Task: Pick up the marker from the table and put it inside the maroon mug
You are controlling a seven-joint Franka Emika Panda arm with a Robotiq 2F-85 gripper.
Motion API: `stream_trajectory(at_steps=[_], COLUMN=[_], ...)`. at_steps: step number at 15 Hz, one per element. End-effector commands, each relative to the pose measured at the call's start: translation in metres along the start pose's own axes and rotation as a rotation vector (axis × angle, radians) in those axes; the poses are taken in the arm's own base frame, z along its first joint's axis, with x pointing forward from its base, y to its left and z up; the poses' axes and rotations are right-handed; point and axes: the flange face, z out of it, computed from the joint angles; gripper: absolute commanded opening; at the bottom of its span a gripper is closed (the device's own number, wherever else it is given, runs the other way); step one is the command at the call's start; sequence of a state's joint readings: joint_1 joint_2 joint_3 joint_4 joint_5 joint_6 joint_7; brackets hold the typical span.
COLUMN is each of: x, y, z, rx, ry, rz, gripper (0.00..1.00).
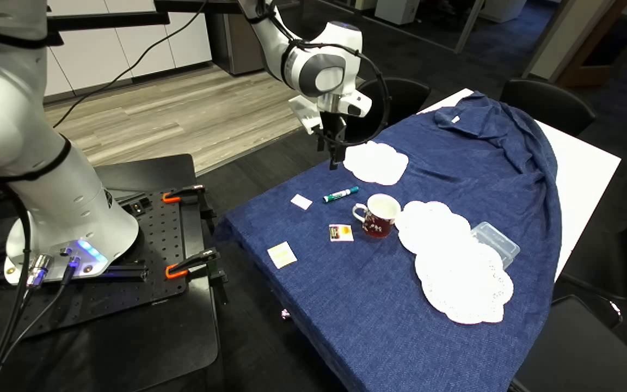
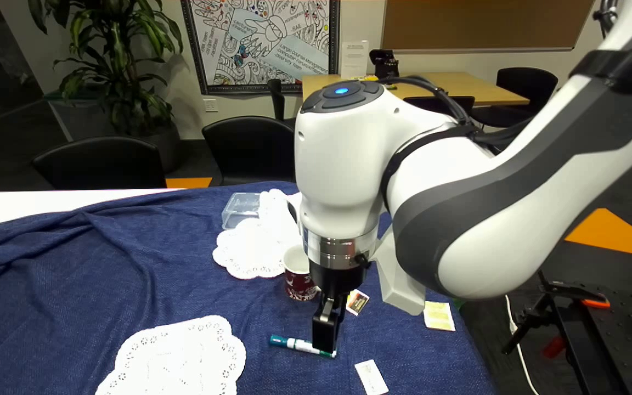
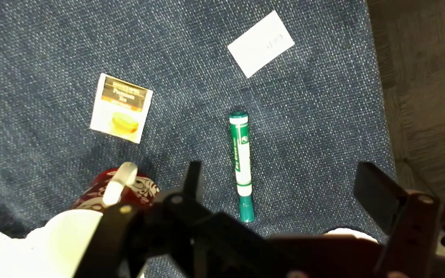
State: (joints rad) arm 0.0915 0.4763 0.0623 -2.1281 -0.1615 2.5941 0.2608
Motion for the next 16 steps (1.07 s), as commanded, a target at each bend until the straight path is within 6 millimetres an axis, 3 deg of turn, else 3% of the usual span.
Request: stream_trajectory(at_steps=[1,4,11,16], x=[0.001,0.003,0.010,0.023], y=[0.000,0.003,0.024,0.036], z=[-0.001,0.003,0.063,0.092], rx=[0.000,0.002,0.007,0.035], ry=[0.001,0.038,0.073,0.091], rz=[0.000,-0.008,-0.073,-0.147], gripper=[1.00,1.00,1.00,1.00])
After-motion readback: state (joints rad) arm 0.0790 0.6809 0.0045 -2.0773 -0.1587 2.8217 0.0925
